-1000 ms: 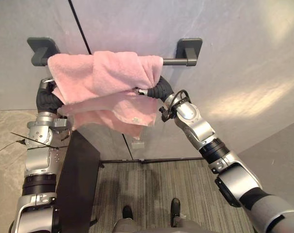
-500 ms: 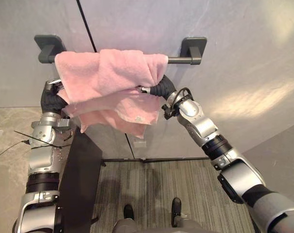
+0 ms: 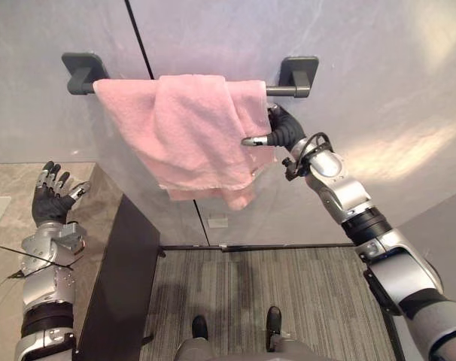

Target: Organize washtable

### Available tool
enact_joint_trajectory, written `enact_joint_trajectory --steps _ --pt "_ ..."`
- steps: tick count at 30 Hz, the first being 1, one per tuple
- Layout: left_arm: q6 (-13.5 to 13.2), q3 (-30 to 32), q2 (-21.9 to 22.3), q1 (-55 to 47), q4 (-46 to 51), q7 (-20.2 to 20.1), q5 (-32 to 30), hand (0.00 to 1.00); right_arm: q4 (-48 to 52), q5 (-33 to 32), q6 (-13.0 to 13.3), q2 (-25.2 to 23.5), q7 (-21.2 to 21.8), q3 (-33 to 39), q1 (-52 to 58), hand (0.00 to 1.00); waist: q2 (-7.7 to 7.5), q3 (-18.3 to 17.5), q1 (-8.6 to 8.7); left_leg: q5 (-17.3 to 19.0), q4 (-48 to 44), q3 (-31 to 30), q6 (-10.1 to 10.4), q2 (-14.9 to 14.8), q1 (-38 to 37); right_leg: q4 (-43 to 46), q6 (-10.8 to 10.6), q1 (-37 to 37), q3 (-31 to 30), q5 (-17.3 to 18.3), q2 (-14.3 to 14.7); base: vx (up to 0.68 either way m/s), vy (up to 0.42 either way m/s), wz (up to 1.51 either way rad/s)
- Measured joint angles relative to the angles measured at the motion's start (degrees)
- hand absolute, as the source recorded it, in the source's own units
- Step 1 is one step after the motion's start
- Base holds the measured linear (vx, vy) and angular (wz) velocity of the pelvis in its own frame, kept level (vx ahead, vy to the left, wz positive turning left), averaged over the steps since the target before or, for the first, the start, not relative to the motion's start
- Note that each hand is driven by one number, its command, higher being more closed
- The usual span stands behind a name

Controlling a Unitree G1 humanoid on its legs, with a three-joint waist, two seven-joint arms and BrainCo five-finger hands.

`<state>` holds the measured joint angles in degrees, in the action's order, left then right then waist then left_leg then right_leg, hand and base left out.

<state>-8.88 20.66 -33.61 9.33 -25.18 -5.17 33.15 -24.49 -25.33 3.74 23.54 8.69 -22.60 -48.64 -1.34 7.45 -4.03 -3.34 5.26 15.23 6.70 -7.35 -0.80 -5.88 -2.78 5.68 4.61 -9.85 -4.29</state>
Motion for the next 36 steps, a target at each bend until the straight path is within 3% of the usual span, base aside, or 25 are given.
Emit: enact_joint_trajectory --steps 6,11,14,17,19,22,29,36 --pt "0.0 -0.6 -1.7 -0.6 0.0 -1.0 0.0 0.00 0.9 -0.1 0.0 2.0 0.0 0.6 1.2 0.00 0.54 0.0 0.21 -0.3 0.0 0.8 0.0 -0.7 0.0 0.0 0.5 0.5 -0.7 -0.4 0.7 0.00 -0.004 -0.09" --pt "0.0 -0.4 -1.7 -0.6 0.0 -0.9 0.0 0.00 1.3 -1.2 -0.1 3.0 0.0 5.6 6.5 0.00 0.71 -0.1 0.11 -0.3 0.0 1.7 -0.1 -0.6 -0.8 0.0 0.4 0.2 -1.5 -0.5 0.7 0.02 0.010 -0.08" --pt "0.1 0.9 -2.5 -0.6 0.8 -0.6 0.0 0.00 3.1 -1.1 -0.4 4.5 -0.4 12.0 11.9 0.00 0.72 -0.1 0.14 -0.3 0.0 1.7 0.0 -0.6 -1.1 -0.1 0.4 -0.1 -1.4 -0.5 0.6 0.00 0.000 0.00" --pt "0.1 5.1 -3.5 -0.6 4.4 0.8 0.0 0.00 2.8 -1.2 -1.3 5.6 -3.6 22.7 16.8 0.00 0.82 -0.2 0.20 -0.3 0.0 1.4 -0.1 -0.5 -1.1 -0.1 0.4 -0.2 -1.2 -0.5 0.5 0.00 0.004 0.03" --pt "-0.5 8.0 -4.8 -0.6 5.8 2.4 0.1 0.00 2.7 -1.1 -2.4 9.1 -6.3 29.0 20.0 0.00 1.58 -1.0 0.35 -0.3 0.0 0.8 -0.1 -0.4 -1.1 -0.1 0.3 -0.5 -0.5 -0.4 0.4 0.01 0.006 0.10" --pt "-0.7 10.0 -6.1 -0.8 6.8 3.1 0.0 0.00 2.7 -1.0 -2.5 11.7 -7.8 32.8 21.7 0.00 2.45 -2.0 1.17 -0.3 0.0 0.4 -0.1 -0.5 -1.4 -0.1 0.3 -1.1 0.0 -0.4 0.4 0.01 0.002 0.07" --pt "-1.5 10.4 -7.6 -0.9 7.2 2.9 0.0 0.00 2.7 -1.1 -2.5 13.0 -9.5 33.9 23.6 0.00 2.62 -3.9 2.90 -0.1 0.0 -1.0 0.2 -0.5 -2.0 -0.2 0.4 -2.4 1.4 0.6 0.2 -0.02 0.000 0.08" --pt "-1.5 10.4 -7.6 -1.2 7.3 2.9 -0.1 0.00 4.7 -1.1 -2.5 13.0 -9.8 34.4 24.2 0.00 2.55 -5.2 3.12 -0.1 0.0 -1.1 0.3 -0.7 -2.1 -0.2 0.5 -2.4 1.5 0.6 0.3 0.00 -0.001 0.02"
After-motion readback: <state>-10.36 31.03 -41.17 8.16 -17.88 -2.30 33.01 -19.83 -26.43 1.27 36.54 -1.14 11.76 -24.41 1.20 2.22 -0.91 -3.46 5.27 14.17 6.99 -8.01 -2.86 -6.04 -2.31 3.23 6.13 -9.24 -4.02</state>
